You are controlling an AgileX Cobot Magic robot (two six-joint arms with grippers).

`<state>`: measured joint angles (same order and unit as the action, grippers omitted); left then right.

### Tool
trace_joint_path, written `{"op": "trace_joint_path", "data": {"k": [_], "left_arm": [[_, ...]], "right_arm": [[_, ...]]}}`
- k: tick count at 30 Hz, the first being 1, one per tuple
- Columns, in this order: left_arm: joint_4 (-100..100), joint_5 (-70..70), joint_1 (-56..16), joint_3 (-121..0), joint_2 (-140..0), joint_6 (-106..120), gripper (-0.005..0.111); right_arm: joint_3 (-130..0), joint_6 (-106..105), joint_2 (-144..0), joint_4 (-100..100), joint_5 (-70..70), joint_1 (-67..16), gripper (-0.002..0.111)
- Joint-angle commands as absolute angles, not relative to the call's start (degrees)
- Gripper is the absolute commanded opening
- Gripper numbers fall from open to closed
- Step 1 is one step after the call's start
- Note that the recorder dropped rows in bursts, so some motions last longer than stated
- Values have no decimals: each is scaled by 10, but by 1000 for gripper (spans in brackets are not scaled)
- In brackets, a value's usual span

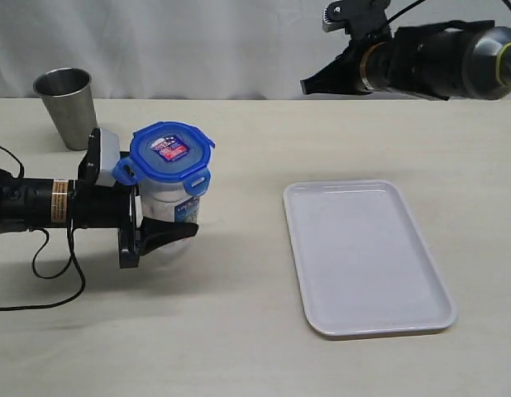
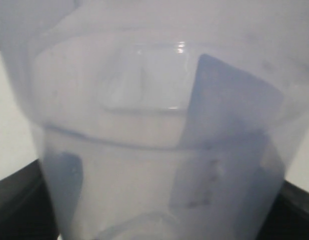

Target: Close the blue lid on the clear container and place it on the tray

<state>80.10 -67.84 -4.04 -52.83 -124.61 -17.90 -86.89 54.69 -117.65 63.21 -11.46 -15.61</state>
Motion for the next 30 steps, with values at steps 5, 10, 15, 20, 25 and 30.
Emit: {"op": "trace_joint_path", "data": {"k": [5,10,15,20,25,30], "left_arm": [[839,-691,-40,-534,-1243,-195,0],[863,-680,-40,-534,-1246,-195,0],[863,-680,-40,-534,-1247,-195,0],[852,-681,-40,-534,-1247,-194,0],[848,-691,-40,-534,-1247,-193,0],[846,-696,-40,-534,-1247,-191,0]], "right_arm": [[-1000,-329,-1172,-314,-544,-98,9],[-1006,-475,-1171,-569,-700,-89,36],[-1006,-444,-1171,-553,-700,-148,45],[-1006,-391,-1171,-474,-654,-210,45],[-1006,-355,-1171,-444,-650,-222,45],[-1003,-351,-1171,-448,-666,-222,45]]}}
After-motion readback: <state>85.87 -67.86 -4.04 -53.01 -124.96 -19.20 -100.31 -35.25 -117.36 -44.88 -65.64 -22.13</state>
